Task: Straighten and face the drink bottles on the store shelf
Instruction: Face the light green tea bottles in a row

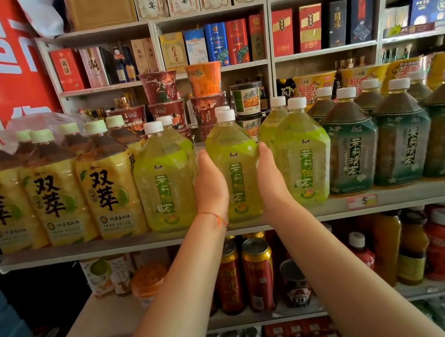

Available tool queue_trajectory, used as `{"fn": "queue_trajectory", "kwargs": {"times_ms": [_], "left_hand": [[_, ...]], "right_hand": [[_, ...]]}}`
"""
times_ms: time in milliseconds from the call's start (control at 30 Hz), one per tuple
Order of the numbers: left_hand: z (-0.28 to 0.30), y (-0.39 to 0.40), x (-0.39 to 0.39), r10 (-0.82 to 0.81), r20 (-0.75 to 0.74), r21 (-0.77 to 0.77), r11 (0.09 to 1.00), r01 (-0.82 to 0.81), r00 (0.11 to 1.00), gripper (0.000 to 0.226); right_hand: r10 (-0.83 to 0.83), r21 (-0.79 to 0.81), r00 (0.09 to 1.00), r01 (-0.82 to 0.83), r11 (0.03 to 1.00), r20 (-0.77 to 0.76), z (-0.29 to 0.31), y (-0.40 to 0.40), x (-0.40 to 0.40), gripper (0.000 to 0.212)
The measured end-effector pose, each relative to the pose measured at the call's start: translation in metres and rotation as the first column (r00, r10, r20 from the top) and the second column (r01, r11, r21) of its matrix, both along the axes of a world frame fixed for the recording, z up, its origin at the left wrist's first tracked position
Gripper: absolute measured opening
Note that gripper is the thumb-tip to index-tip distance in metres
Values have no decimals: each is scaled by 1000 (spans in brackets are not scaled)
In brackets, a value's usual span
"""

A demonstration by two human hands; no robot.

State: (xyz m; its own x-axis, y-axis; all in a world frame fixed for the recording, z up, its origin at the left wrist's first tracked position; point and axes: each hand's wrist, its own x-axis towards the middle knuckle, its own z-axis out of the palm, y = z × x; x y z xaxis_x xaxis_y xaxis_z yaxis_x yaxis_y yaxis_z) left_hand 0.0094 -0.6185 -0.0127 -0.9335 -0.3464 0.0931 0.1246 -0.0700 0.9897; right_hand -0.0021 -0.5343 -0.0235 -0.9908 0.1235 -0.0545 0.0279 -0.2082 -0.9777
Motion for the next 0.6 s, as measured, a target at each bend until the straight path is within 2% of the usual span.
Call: {"fn": "queue_trajectory", "kwargs": {"times_ms": [67, 133, 167, 233, 300, 367, 467, 600], "left_hand": [[0, 1, 1, 12, -69, -120, 993, -20, 998, 49], [1, 3, 4, 26, -246, -377, 918, -120, 969, 51], [3, 3, 4, 13, -352, -516, 831, -206, 936, 60], [13, 2, -6, -39, -495, -719, 580, -384, 868, 68], [25, 1, -14, -59, -463, -844, 334, -420, 884, 68], [30, 1, -19, -31, -401, -905, 170, -390, 916, 58], [31, -1, -19, -14, -449, -889, 105, -445, 894, 44], [33, -7, -20, -2, -475, -874, 116, -472, 880, 41]], "right_hand": [[34, 6, 999, -34, 999, 22, 2, 4, 0, 77], [49, 29, 999, -49, 998, 6, 5, 8, 1, 69], [55, 35, 998, -54, 998, -15, 5, 10, 0, 68], [65, 37, 997, -64, 997, -39, 4, 10, -2, 69], [95, 39, 994, -93, 995, -52, 4, 8, 1, 71], [117, 26, 991, -115, 993, -70, 1, 9, -2, 71], [115, 49, 989, -111, 993, -90, 1, 10, -4, 68], [155, 56, 983, -151, 987, -95, 2, 5, -5, 74]]}}
